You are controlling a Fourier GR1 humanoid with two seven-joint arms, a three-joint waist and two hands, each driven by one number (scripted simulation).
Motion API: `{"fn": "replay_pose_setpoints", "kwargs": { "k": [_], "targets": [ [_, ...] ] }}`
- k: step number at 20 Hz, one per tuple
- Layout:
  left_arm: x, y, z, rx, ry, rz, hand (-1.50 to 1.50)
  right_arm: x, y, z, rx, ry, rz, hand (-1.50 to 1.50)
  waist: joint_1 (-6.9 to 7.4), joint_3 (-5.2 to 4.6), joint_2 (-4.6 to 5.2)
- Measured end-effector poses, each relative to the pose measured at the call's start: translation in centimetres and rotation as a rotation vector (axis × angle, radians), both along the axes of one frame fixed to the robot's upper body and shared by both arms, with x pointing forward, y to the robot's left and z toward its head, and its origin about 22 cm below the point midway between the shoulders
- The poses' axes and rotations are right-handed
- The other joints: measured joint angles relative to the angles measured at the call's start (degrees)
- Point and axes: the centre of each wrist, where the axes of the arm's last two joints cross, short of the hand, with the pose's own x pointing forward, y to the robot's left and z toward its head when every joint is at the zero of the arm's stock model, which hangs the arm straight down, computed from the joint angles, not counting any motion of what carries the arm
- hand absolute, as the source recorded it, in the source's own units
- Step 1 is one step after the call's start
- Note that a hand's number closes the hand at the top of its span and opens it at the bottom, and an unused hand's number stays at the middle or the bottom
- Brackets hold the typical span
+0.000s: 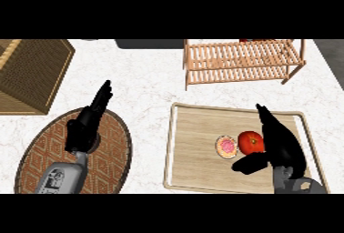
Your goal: Pick the tomato from the tray and place it in the tiered shelf
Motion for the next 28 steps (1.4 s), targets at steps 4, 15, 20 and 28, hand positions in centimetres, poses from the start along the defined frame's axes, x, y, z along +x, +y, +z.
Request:
{"fn": "replay_pose_setpoints", "kwargs": {
  "k": [4,15,20,28],
  "targets": [
    [0.2,0.6,0.4,0.006,-0.001,0.000,0.00,0.0,-0.5,-1.3,-0.003,0.028,0.004,1.50,-0.02,-0.01,-0.01],
    [-0.4,0.1,0.1,-0.002,-0.008,0.000,0.00,-0.1,-0.3,-2.1,-0.104,0.005,0.087,1.50,0.00,-0.20,-0.19],
    [-0.3,0.0,0.2,-0.003,-0.003,-0.014,0.00,-0.9,6.7,-1.8,-0.108,-0.026,0.228,1.50,0.61,-0.10,-0.04],
    [0.1,-0.5,0.9,0.005,-0.008,-0.026,0.00,-2.6,15.9,-0.3,-0.025,-0.164,0.419,1.50,1.39,-0.02,0.08]
  ]
}}
